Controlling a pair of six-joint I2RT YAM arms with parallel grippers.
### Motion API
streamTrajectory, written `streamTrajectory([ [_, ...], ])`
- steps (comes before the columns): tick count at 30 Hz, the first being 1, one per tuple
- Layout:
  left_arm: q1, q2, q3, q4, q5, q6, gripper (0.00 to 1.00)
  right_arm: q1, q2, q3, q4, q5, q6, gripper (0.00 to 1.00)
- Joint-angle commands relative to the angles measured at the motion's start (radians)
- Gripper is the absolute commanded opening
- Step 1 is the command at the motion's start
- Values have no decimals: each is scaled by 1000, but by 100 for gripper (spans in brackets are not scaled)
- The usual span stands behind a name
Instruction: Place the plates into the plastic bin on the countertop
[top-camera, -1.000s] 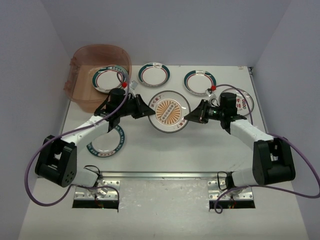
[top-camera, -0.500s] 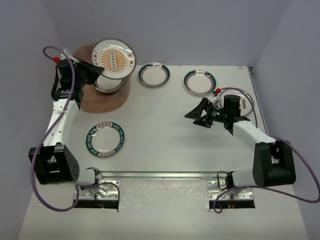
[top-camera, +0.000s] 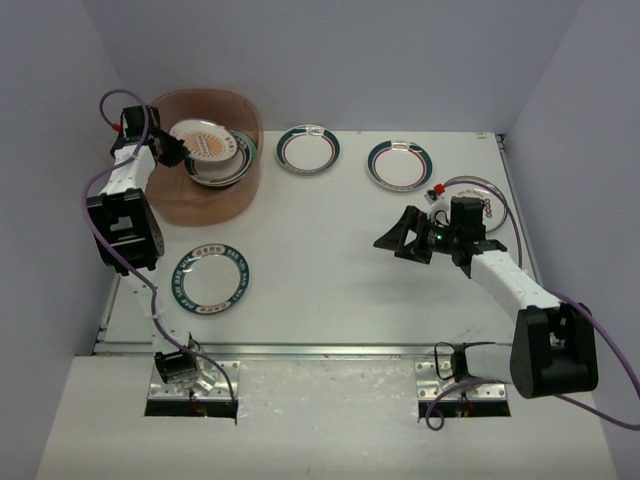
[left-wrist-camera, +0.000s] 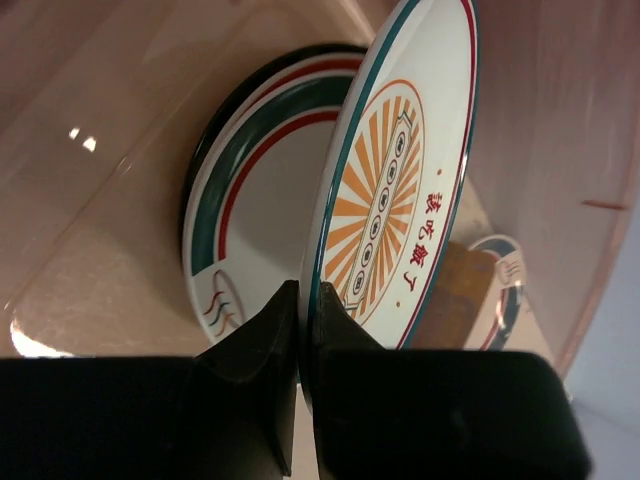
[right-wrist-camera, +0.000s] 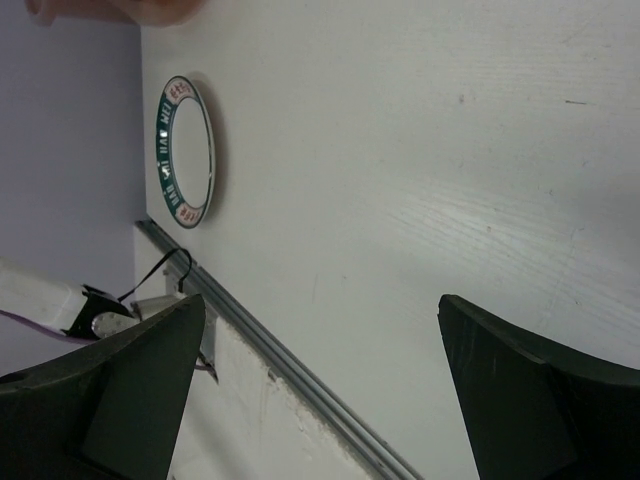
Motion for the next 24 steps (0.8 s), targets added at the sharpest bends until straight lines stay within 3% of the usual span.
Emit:
streamTrajectory([
  [1,-6,-60,9,78,62,4,12,0,-20,18,-28,31,-51,99],
  [2,-6,-58,-4,83,71,4,21,0,-17,20,-29,30,-50,99],
  [4,-11,-60,-28,90,76,9,68,0,-9,27,-29,31,-50,99],
  [6,-20,-64,-39,79,60,20,81,0,1,32,-36,41,-51,99],
  [8,-47,-61,-19,49,27,48,100,0,12,50,-51,61,-51,99],
  [15,-114,115,267,-261,-86,117,100,-1,28,142,-176,219,-56,99],
  [19,-113,79,211,-292,-138,101,100,0,30,192,-235,324,-58,99],
  [24,-99,-24,125,-288,-217,95,100,0,71,234,-260,332,-40,99],
])
